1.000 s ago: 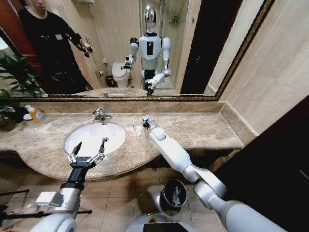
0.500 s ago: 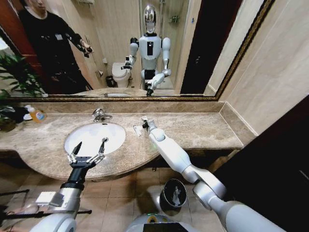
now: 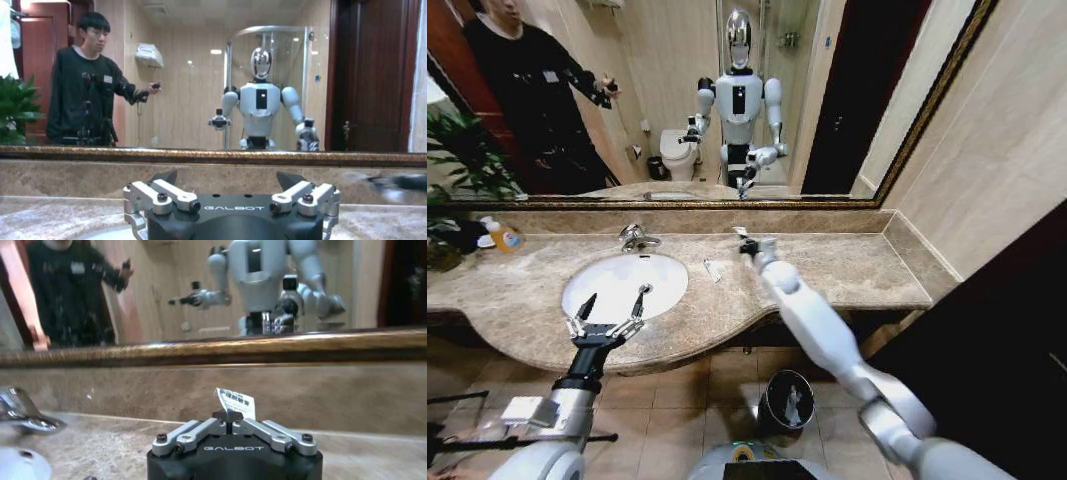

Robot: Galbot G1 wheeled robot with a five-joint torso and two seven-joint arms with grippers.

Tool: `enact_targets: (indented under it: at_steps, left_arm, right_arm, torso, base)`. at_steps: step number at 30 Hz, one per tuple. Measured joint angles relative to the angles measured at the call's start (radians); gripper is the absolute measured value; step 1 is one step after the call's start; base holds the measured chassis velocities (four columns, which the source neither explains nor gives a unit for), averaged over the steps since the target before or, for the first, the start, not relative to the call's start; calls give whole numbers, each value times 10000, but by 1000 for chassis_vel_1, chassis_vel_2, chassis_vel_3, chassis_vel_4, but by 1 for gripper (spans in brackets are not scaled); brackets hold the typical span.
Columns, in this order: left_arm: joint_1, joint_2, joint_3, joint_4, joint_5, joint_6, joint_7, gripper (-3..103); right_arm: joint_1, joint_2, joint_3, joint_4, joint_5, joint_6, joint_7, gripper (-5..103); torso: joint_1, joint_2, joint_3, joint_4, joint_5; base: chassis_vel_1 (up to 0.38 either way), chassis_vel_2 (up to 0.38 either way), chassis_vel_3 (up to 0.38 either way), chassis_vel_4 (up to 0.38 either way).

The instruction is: Pick up the trash from the sink and place it in the trash bin.

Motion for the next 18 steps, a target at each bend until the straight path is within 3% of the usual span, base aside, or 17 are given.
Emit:
enact_targets:
  at_steps: [2, 3, 6, 8, 9, 11, 12, 13, 14, 16, 18]
  left_arm:
    - [0, 0, 1, 0, 0, 0, 3, 100]
    - [1, 0, 1, 0, 0, 0, 5, 100]
    - [0, 0, 1, 0, 0, 0, 8, 100]
    - [1, -1, 0, 0, 0, 0, 2, 100]
    - [1, -1, 0, 0, 0, 0, 2, 100]
    - [1, 0, 1, 0, 0, 0, 3, 100]
    - [1, 0, 1, 0, 0, 0, 3, 100]
    - [0, 0, 0, -1, 0, 0, 2, 100]
    - [0, 0, 0, -1, 0, 0, 2, 100]
    - [1, 0, 1, 0, 0, 0, 4, 100]
    - [0, 0, 0, 0, 0, 0, 2, 100]
  right_arm:
    - [-420, -299, 360, 447, 423, -119, -187, 0]
    - [-1398, -881, 957, 1295, 1099, -83, -771, 0]
    - [-1874, -1097, 1276, 1606, 1259, -12, -1110, 0]
    - [-3883, -1499, 3234, 2439, 1400, 237, -3083, 0]
    - [-3883, -1499, 3234, 2439, 1400, 237, -3083, 0]
    - [-5643, -1232, 4823, 2682, 1236, 399, -5264, 0]
    - [-5643, -1232, 4823, 2682, 1236, 399, -5264, 0]
    - [-6272, -1081, 5306, 2707, 1107, 578, -6015, 0]
    - [-6272, -1081, 5306, 2707, 1107, 578, -6015, 0]
    - [-7656, -636, 6484, 2566, 437, 1198, -7724, 0]
    - [-8078, -449, 6778, 2335, 47, 1527, -8133, 0]
  torso:
    - [-1, 0, 0, -1, 1]
    - [-1, 0, 0, -5, 3]
    - [-2, 0, 0, 0, 4]
    - [-3, 2, -2, 0, -1]
    - [-3, 2, -2, 0, -1]
    - [-3, 2, -1, 0, 2]
    - [-3, 2, -1, 0, 2]
    - [-3, 2, -1, -1, 5]
    - [-3, 2, -1, -1, 5]
    - [-4, 2, -2, -2, -1]
    - [-4, 2, -2, -2, 1]
  base:
    - [0, 0, 0, 0]
    - [0, 0, 0, 0]
    - [0, 0, 0, 0]
    - [0, 0, 0, 0]
    - [0, 0, 0, 0]
    - [0, 0, 0, 0]
    - [0, 0, 0, 0]
    - [0, 0, 0, 0]
    - [0, 0, 0, 0]
    - [0, 0, 0, 0]
    - [0, 0, 0, 0]
